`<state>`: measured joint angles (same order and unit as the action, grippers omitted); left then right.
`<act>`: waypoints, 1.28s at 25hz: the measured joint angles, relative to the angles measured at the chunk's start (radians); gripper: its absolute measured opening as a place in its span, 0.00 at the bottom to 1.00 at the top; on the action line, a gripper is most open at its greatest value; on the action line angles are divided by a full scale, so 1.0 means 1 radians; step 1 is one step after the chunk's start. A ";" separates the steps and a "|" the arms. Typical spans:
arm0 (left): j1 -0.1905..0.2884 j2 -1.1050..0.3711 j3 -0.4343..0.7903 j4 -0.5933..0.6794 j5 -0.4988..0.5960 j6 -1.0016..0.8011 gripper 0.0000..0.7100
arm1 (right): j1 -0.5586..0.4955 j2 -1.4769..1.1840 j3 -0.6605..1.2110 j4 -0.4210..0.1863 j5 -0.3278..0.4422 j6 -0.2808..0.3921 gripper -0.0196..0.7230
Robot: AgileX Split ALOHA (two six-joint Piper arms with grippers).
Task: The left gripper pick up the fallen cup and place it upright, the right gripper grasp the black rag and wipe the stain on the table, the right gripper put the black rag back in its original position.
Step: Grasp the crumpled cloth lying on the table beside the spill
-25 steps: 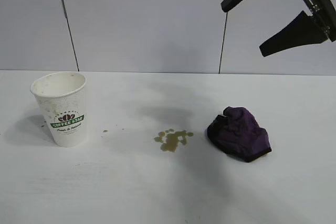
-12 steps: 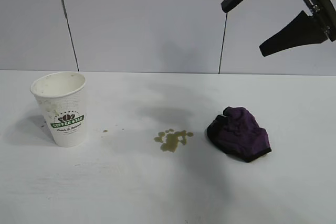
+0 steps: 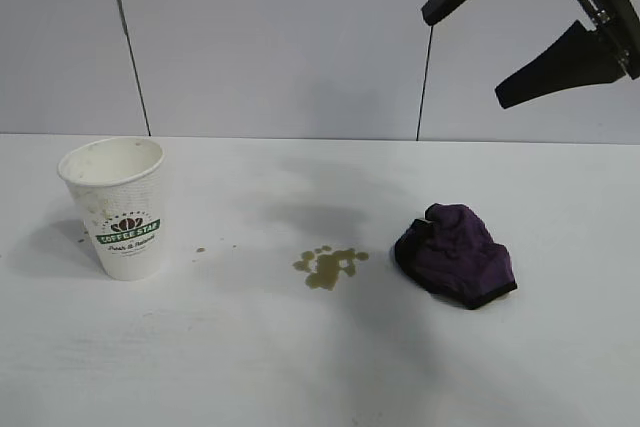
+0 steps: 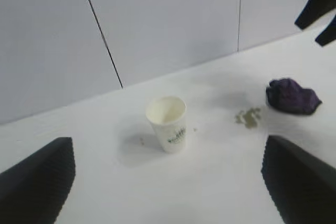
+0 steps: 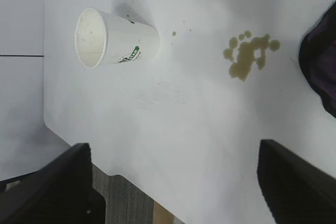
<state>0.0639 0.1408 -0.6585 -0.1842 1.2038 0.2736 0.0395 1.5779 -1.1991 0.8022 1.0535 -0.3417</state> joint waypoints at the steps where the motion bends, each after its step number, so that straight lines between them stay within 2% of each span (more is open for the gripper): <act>1: 0.000 0.001 0.032 0.030 -0.014 -0.034 0.98 | 0.000 0.000 0.000 -0.001 0.000 0.000 0.82; 6: -0.037 0.003 0.148 0.117 -0.045 -0.138 0.98 | 0.000 0.000 0.000 -0.002 0.000 -0.001 0.82; 11: -0.063 0.003 0.175 0.147 -0.074 -0.164 0.98 | 0.000 0.000 0.000 -0.024 0.008 -0.011 0.82; 17: -0.130 0.002 0.178 0.203 -0.076 -0.228 0.98 | 0.000 0.002 0.000 -0.152 0.013 -0.018 0.82; 20: -0.145 0.002 0.178 0.208 -0.076 -0.237 0.98 | 0.000 0.003 0.000 -0.214 -0.011 -0.001 0.82; 27: -0.152 0.002 0.178 0.212 -0.077 -0.242 0.98 | 0.019 0.067 -0.001 -0.268 -0.117 0.007 0.82; 30: -0.166 0.002 0.178 0.212 -0.077 -0.242 0.98 | 0.069 0.126 -0.015 -0.338 -0.142 0.039 0.82; 32: -0.173 0.002 0.178 0.214 -0.077 -0.243 0.98 | 0.105 0.168 -0.042 -0.402 -0.158 0.089 0.82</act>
<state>-0.1094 0.1428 -0.4804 0.0294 1.1272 0.0306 0.1448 1.7460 -1.2413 0.4006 0.8952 -0.2531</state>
